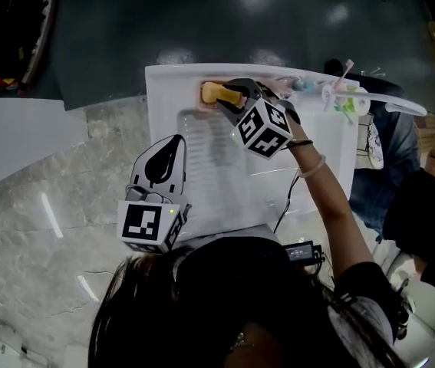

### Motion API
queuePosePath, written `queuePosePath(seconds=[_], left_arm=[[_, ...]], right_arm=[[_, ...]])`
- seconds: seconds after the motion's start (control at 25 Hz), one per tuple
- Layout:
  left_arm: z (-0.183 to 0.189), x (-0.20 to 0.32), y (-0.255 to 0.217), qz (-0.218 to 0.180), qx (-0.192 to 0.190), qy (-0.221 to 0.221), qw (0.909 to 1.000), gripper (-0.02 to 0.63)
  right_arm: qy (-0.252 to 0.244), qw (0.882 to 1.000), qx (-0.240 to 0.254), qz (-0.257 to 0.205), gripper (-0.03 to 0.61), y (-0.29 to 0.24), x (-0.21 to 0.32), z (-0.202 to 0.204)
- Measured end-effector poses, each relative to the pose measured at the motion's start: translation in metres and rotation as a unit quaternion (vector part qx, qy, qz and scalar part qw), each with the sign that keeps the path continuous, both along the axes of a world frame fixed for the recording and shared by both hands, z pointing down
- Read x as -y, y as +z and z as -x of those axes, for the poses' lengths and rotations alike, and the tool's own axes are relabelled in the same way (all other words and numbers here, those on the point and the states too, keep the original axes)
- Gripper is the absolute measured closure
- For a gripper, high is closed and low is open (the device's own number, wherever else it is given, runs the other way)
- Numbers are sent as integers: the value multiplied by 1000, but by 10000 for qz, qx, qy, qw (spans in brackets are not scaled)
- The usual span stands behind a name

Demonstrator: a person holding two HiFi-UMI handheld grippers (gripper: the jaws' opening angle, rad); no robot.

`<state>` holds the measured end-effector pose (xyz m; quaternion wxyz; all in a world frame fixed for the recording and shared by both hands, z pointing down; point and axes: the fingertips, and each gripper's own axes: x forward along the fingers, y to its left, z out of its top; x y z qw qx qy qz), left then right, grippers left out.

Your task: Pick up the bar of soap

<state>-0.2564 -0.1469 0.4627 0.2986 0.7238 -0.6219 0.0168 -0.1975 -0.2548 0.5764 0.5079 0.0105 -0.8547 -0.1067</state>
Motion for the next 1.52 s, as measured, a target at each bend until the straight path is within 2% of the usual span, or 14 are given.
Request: queuePosePath(seconds=[0.28, 0.56, 1.52], left_arm=[[9, -8, 15, 82, -7, -45, 10000, 606], [7, -12, 18, 167, -40, -27, 9998, 606], [9, -10, 12, 175, 110, 30, 9998, 606]], right_arm=[[-164, 9991, -402, 27, 446, 14, 2, 6], [-241, 9971, -648, 319, 428, 19, 0, 7], [-365, 9866, -1371, 808, 402, 39, -2, 8]])
